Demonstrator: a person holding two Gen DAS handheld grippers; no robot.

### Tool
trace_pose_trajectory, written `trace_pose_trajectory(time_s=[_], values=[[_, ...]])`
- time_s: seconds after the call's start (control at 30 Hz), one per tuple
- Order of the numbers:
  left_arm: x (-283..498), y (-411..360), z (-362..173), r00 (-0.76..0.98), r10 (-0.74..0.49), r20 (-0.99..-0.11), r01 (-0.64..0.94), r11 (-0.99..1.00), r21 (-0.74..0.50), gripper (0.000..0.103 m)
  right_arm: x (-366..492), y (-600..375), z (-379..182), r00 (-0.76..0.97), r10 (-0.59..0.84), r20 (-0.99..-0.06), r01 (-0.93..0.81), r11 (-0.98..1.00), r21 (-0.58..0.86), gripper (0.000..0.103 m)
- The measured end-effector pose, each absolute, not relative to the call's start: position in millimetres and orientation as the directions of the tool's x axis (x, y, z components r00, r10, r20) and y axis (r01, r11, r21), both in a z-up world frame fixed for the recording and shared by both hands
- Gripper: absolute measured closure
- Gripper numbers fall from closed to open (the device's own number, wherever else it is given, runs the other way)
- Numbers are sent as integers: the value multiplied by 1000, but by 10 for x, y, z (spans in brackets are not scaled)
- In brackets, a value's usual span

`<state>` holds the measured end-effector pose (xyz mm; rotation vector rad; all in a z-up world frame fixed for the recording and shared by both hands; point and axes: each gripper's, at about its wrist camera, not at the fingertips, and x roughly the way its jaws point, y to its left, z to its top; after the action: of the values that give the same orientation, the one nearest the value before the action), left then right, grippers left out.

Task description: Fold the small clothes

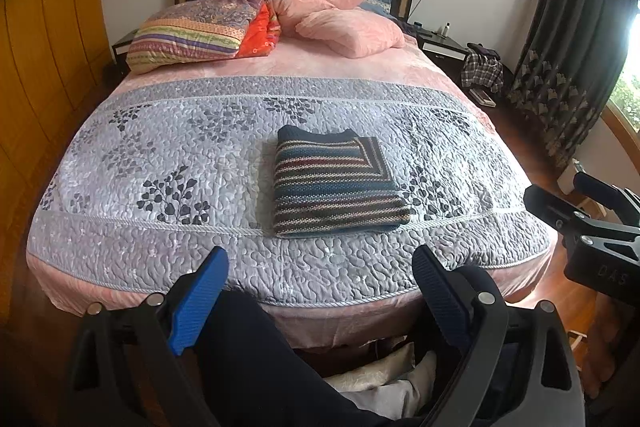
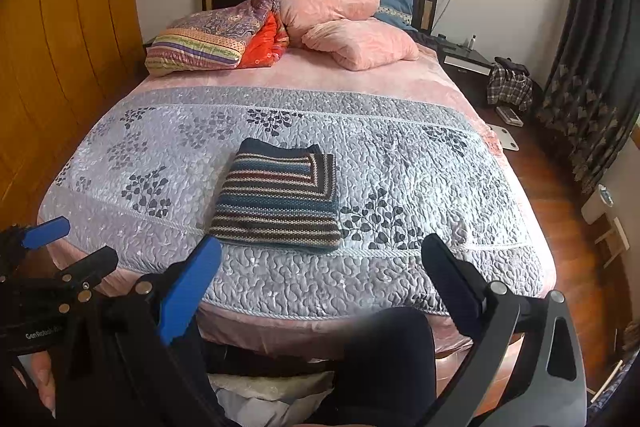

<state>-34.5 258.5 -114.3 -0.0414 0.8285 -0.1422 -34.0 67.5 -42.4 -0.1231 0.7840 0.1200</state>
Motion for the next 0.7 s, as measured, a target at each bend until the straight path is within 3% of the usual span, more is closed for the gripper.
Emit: trace_pose_trajectory(time_s=[0.7], values=[[-366, 2556, -1120, 675, -130, -726, 106, 991, -79, 10, -316, 702, -392, 704, 65, -707, -160, 985, -70, 3]])
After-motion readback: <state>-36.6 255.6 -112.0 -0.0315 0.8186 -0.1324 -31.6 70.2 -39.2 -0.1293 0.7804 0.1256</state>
